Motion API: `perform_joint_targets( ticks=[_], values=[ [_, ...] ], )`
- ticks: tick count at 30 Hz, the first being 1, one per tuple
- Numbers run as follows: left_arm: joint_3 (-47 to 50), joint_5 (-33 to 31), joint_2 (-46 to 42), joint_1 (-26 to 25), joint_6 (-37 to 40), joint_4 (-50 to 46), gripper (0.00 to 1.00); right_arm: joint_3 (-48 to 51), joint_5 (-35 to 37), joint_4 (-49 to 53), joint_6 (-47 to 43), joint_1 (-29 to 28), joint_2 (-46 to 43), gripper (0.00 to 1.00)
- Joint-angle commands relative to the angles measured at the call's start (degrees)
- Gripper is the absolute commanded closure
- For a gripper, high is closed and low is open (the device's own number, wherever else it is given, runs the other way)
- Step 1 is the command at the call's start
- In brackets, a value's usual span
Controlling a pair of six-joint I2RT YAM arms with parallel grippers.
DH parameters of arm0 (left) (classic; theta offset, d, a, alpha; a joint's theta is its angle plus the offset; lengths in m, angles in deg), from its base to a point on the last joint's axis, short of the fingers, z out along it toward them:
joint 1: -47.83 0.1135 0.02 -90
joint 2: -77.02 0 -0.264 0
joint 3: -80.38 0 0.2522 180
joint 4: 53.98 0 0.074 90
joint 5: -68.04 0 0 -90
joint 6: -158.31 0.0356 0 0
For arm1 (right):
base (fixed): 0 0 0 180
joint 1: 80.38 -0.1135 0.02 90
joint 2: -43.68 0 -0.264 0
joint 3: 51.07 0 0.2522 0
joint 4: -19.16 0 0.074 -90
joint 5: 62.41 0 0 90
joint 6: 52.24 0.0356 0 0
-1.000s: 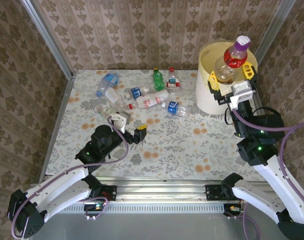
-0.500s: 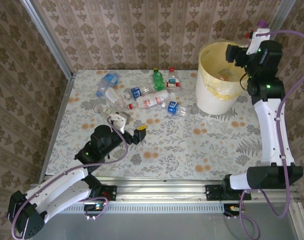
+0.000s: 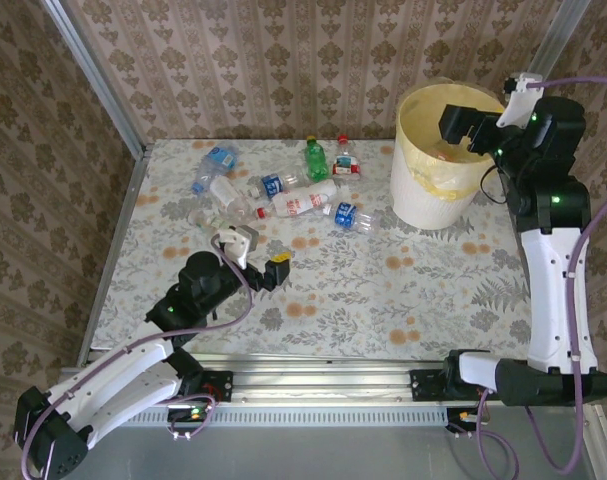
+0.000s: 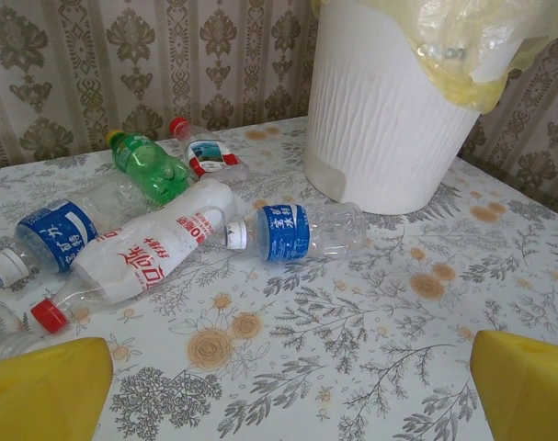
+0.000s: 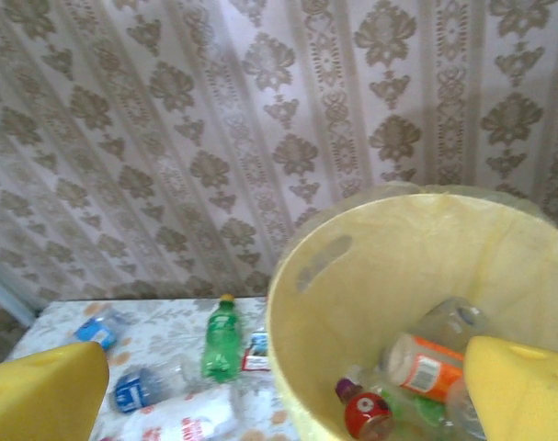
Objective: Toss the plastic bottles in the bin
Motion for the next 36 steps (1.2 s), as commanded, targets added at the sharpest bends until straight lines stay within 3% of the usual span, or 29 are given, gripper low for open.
perform_joint_targets(
  ticks=[1, 8, 12, 22, 36],
  values=[
    [0.2, 0.55, -1.45, 0.61, -0.17, -0.93, 0.0, -0.13, -7.39, 2.19, 3.16, 0.17, -0.21, 0.0],
    [0.38, 0.32, -2.72, 0.61, -0.53, -1.59, 0.0, 4.94, -13.06, 1.12, 2.34, -1.98, -1.52, 0.0],
    [0.26, 0.46, -2.56, 0.6, -0.79, -1.5, 0.0, 6.37, -13.57, 3.25, -1.09, -6.26, -1.11, 0.0],
    [-0.2, 0.54, -2.54, 0.6, -0.97, -1.98, 0.0, 8.02, -8.83, 11.19, -9.96, -19.05, 6.3, 0.0],
    [-0.2, 0.43, -2.91, 0.6, -1.06, -2.21, 0.0, 8.05, 2.99, 18.6, -19.48, -25.16, 22.44, 0.0]
  ],
)
